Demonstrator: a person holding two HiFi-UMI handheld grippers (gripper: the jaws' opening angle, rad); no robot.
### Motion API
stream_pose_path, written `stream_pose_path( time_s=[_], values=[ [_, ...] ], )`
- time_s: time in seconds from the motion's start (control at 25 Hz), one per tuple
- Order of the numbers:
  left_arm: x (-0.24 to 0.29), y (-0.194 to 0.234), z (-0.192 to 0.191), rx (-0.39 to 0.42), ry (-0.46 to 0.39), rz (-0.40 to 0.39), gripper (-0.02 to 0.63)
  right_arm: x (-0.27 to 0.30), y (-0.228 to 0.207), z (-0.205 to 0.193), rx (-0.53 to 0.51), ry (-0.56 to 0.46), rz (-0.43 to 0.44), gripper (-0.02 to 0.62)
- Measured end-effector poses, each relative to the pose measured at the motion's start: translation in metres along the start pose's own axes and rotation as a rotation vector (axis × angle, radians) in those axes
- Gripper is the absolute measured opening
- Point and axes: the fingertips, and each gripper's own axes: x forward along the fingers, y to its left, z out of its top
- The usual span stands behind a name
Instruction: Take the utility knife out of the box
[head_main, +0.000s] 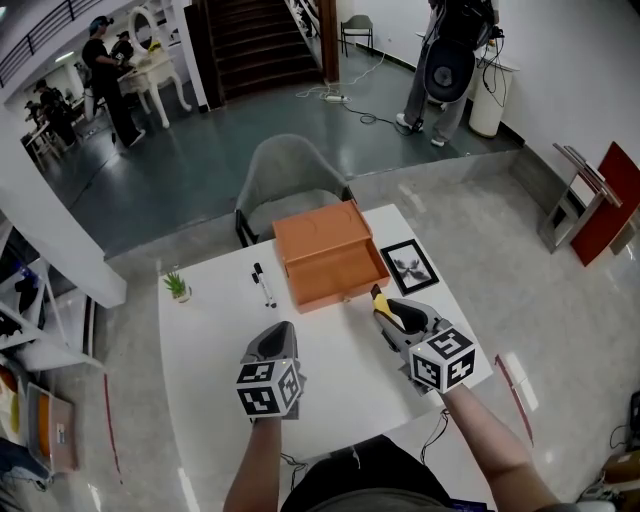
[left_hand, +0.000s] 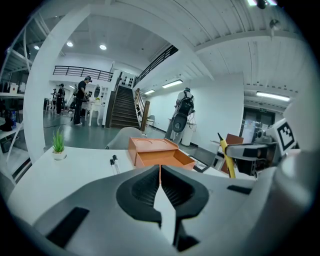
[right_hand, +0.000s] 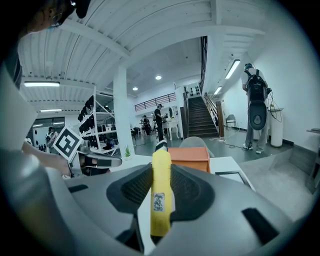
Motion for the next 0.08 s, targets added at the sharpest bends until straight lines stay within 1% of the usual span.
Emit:
stream_pose_path(
  time_s=[0.08],
  values=[
    [0.0006, -0.0003, -0.0012, -0.002, 0.005, -0.001, 0.015, -0.0007, -0.0009, -0.0013, 0.002, 0.004, -0.001, 0.112]
  ],
)
